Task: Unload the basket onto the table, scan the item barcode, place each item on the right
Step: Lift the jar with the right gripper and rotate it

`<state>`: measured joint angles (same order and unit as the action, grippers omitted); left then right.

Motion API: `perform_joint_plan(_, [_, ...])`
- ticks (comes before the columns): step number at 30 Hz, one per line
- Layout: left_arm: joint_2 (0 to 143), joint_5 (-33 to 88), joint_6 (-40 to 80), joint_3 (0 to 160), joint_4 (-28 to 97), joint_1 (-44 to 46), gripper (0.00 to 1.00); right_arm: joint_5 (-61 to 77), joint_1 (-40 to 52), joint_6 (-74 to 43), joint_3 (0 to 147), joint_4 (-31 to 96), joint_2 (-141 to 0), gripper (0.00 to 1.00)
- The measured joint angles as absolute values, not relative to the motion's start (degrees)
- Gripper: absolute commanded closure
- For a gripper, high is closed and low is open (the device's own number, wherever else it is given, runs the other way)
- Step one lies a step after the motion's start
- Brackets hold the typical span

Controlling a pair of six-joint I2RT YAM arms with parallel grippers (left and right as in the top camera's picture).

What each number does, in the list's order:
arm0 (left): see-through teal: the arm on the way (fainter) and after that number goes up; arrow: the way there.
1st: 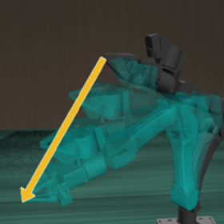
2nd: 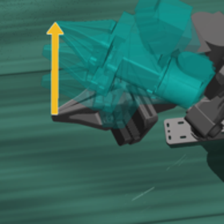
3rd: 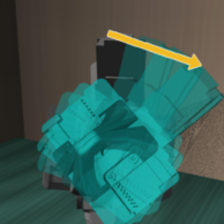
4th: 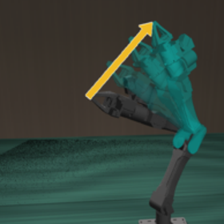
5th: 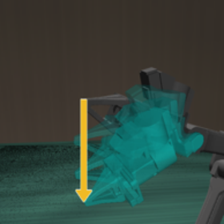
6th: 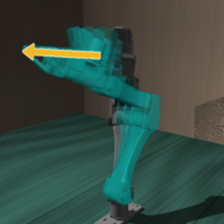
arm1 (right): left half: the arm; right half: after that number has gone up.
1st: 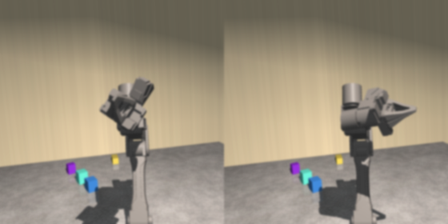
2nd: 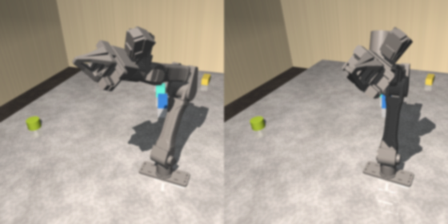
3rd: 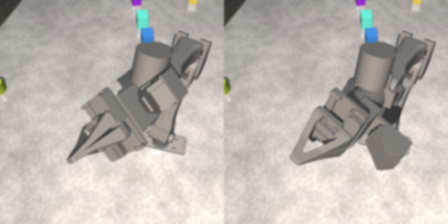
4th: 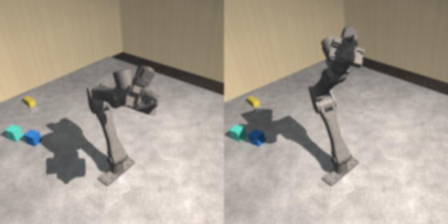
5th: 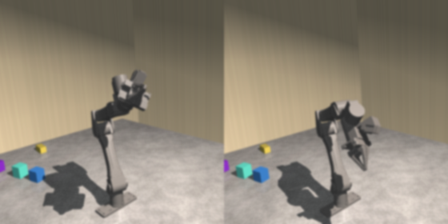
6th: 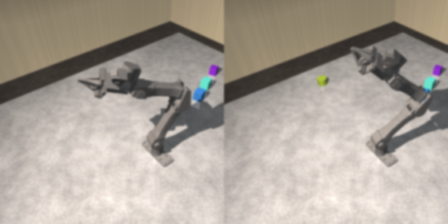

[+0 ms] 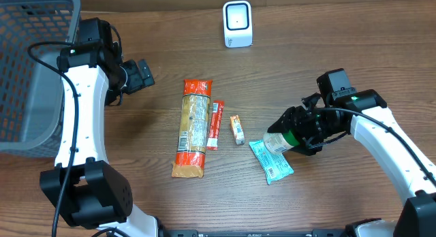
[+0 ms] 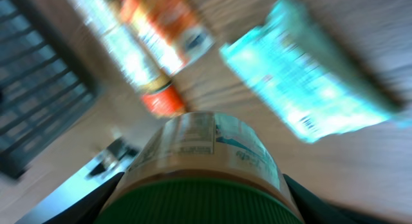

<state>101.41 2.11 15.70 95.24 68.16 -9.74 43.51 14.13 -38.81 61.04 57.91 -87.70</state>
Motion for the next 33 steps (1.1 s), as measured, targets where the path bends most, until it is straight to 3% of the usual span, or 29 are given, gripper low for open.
perform_joint_plan(8, [101.4,2.1,15.7,95.2,68.2,-9.7,0.0,55.0,14.1,-46.4,61.0,62.2,-87.7,0.94])
perform_joint_plan(33, [101.4,2.1,15.7,95.2,68.2,-9.7,0.0,62.4,14.1,-58.3,61.0,62.6,-87.7,0.96])
